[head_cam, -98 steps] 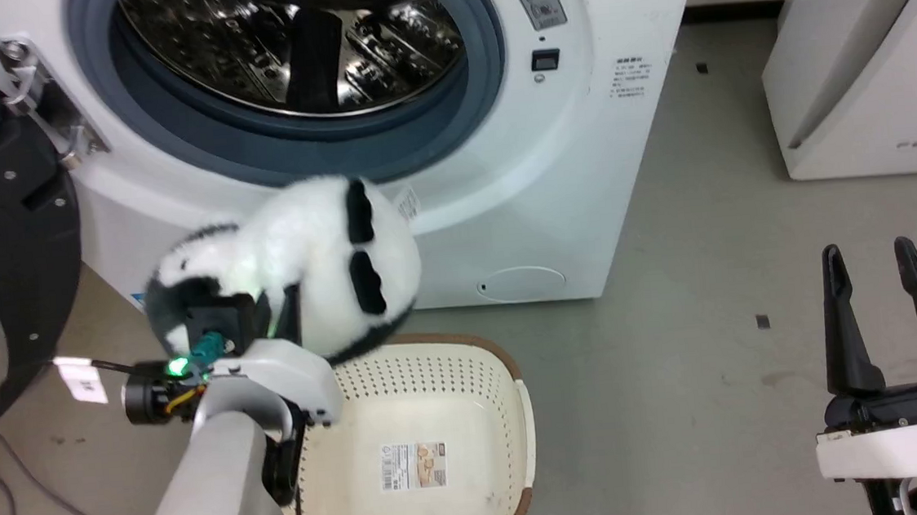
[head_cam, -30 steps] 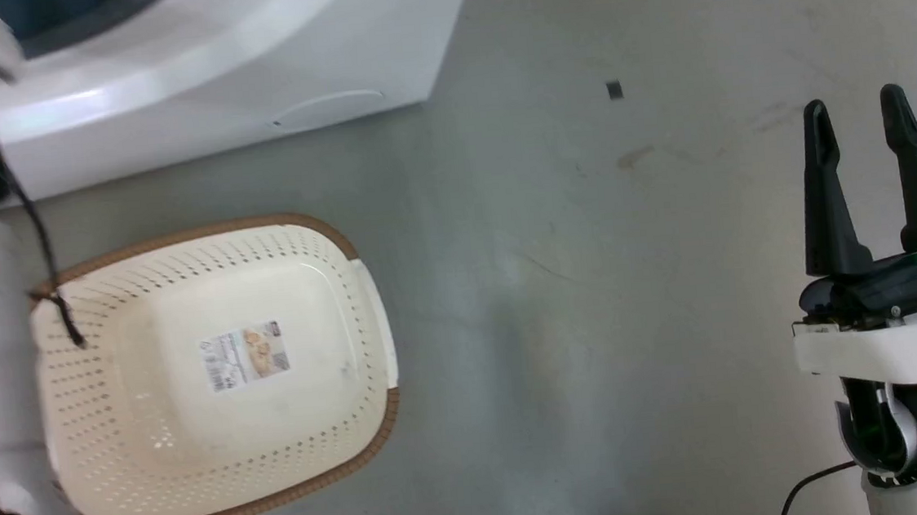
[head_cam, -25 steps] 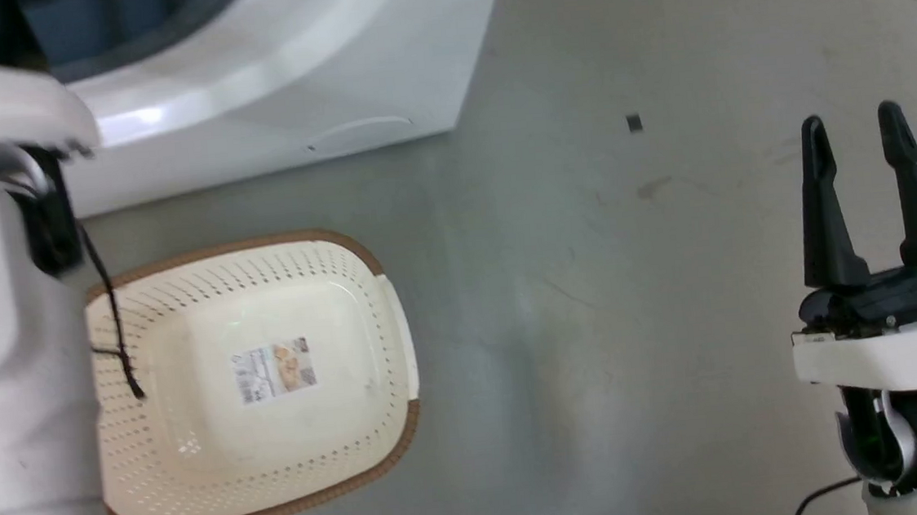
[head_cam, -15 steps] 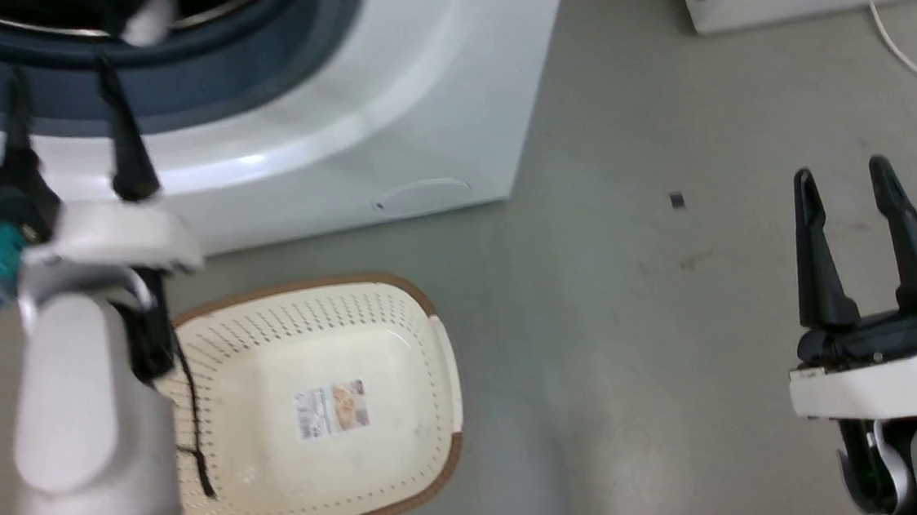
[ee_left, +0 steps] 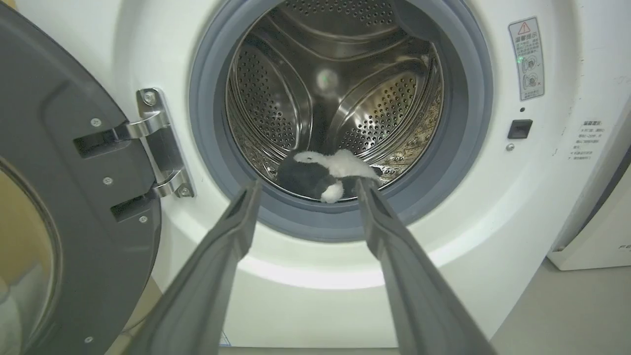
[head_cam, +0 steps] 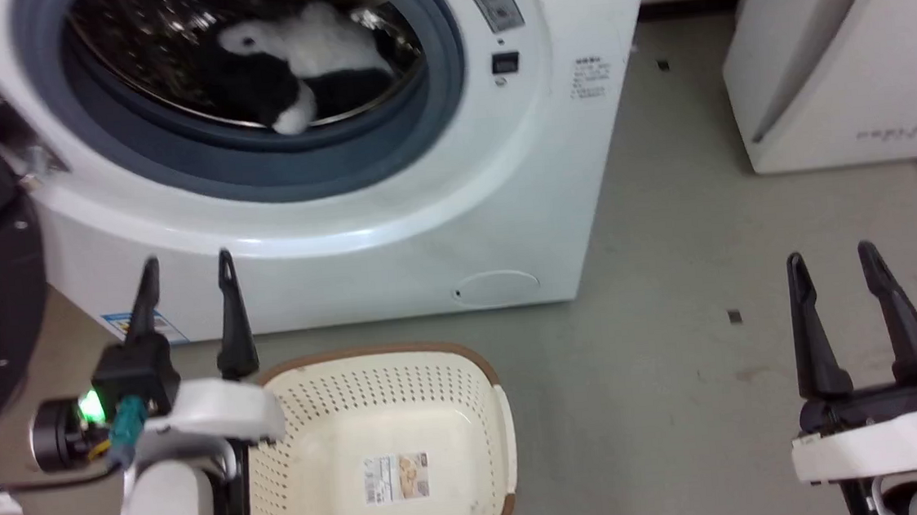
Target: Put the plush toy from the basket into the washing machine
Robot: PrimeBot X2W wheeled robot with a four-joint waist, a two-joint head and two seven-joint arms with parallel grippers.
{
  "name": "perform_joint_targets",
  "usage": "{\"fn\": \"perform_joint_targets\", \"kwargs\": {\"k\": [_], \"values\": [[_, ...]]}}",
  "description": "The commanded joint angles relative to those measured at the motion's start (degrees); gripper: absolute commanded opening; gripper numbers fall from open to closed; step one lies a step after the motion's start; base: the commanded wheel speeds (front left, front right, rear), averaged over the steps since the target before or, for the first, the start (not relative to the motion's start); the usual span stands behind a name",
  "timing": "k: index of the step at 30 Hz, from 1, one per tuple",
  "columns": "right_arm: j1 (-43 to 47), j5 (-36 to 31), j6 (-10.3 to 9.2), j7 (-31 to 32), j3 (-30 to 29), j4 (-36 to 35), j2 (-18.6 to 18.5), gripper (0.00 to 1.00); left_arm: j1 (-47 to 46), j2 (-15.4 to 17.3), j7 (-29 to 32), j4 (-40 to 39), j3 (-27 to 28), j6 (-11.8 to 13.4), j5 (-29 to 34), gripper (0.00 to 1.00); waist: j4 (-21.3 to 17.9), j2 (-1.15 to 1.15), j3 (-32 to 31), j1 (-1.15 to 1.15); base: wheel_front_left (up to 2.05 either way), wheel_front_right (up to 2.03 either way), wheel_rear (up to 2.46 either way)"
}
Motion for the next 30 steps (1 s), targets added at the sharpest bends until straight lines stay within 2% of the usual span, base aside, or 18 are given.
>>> {"fn": "perform_joint_targets", "kwargs": {"k": [1,10,17,18,30], "values": [[0.97,-0.55,-0.04,-0.25,-0.13,0.25,-0.01,1.00,1.45,-0.29,-0.25,-0.59,0.03,-0.22,0.25,1.00,1.43,0.00,-1.99,0.01,0.00,0.00,0.00],[5.18,-1.33,-0.04,-0.25,-0.90,0.92,-0.01,1.00,11.21,-1.41,-0.25,-4.57,-0.41,-0.09,0.93,1.00,2.96,0.00,-7.01,0.01,0.00,0.00,0.00],[7.07,-1.29,-0.04,-0.25,-1.38,1.19,-0.01,1.00,14.05,-1.89,-0.25,-4.90,-0.86,0.00,0.77,1.00,3.54,0.00,-8.81,0.01,0.00,0.00,0.00],[6.42,-1.22,0.00,0.00,-1.34,0.96,-0.01,0.00,13.49,-1.68,0.00,-4.68,-0.75,-0.18,0.47,0.00,3.52,0.00,-8.82,0.01,0.00,0.00,0.00],[6.22,-1.66,0.00,1.05,-1.00,1.06,-0.01,0.00,13.79,-1.72,1.10,-5.40,-0.83,-0.33,0.60,0.00,3.39,0.00,-8.97,0.01,0.00,0.00,0.00]]}}
